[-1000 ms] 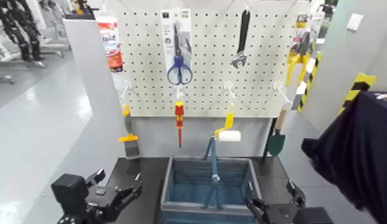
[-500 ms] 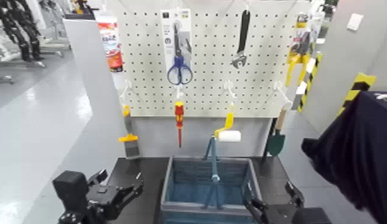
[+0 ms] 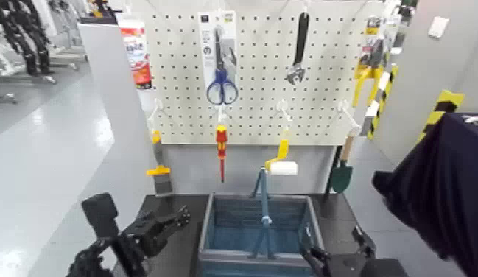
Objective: Grasp the handle of the crate.
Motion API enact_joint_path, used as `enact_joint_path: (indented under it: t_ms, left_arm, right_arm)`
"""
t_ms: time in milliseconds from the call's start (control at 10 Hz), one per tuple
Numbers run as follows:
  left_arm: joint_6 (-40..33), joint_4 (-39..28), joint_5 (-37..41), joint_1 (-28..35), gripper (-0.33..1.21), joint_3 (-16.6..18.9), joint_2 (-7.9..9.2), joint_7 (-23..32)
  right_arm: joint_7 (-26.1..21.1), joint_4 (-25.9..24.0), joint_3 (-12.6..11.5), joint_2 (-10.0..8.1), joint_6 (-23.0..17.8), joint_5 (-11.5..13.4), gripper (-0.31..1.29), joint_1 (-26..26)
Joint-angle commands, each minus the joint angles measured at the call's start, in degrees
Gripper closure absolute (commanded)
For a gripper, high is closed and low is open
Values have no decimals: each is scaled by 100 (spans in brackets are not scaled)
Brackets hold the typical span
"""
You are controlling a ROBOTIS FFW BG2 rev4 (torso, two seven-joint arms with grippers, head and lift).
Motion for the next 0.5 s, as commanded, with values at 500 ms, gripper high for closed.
enact_joint_path:
  t_ms: [500]
  left_arm:
    - [1094,1324,2231,-1632,10,-1107,455,-738]
  right_arm:
    - [0,96,52,22,-84,-36,14,-23]
